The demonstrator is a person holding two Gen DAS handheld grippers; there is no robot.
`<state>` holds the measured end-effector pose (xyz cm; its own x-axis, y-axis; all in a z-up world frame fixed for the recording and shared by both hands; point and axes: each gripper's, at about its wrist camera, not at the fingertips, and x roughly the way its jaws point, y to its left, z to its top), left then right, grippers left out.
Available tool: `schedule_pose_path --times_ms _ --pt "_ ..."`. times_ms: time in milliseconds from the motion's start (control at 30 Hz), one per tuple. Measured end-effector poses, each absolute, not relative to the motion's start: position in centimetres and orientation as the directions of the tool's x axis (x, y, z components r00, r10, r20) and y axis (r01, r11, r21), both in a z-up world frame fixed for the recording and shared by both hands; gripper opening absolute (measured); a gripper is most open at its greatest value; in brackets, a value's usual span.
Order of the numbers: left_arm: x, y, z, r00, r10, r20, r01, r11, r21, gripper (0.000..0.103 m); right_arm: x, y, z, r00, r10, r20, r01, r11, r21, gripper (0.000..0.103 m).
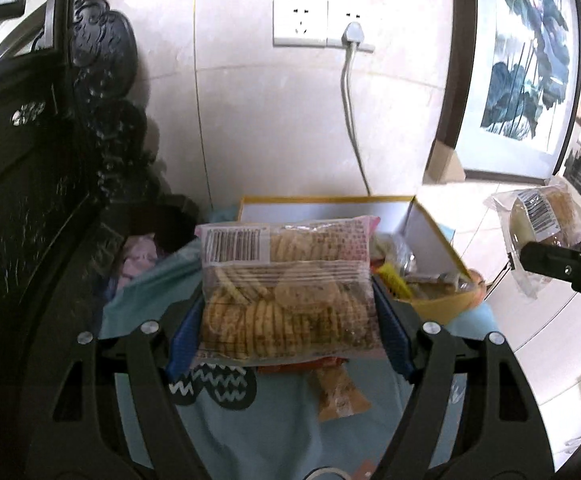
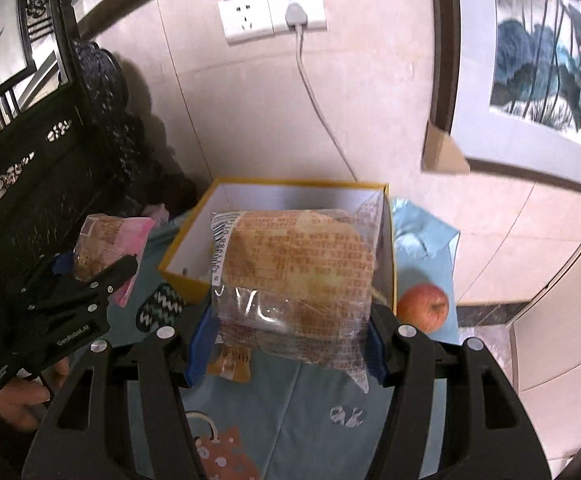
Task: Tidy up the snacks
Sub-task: 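Lift both bags over the box and open both tools to drop them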
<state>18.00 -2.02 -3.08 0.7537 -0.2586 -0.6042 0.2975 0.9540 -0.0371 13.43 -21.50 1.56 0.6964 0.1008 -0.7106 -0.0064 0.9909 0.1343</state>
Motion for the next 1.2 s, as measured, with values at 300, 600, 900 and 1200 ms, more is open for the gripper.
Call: schedule_pose_path --times_ms 300,600,900,1200 --pt "18.7 -3.2 -2.6 0.749 -0.282 -0.599 0.319 0.946 -0.047 0.077 14.1 -21.7 2.2 0.705 0.085 -0.704 -0.004 0.993 0.116 0.062" --pt "20.3 -4.0 -3.2 0.739 -0.287 -0.610 0.325 0.944 -0.052 0.077 15.5 -22.2 1.5 0.690 0.077 -0.720 0.009 0.993 0.115 0.062" --pt "25.4 -6.2 -1.7 0.752 -0.286 -0.594 0.345 0.938 -0.015 0.077 20.7 -23.5 2.5 0.700 0.057 -0.712 0.018 0.995 0.097 0.062" --pt "30.8 -5.8 -6.7 0.665 -0.245 -0.705 0.336 0.942 -0.011 0.085 25.3 -25.4 -1.7 0.615 0.037 -0.787 0.051 0.995 0.087 0.074"
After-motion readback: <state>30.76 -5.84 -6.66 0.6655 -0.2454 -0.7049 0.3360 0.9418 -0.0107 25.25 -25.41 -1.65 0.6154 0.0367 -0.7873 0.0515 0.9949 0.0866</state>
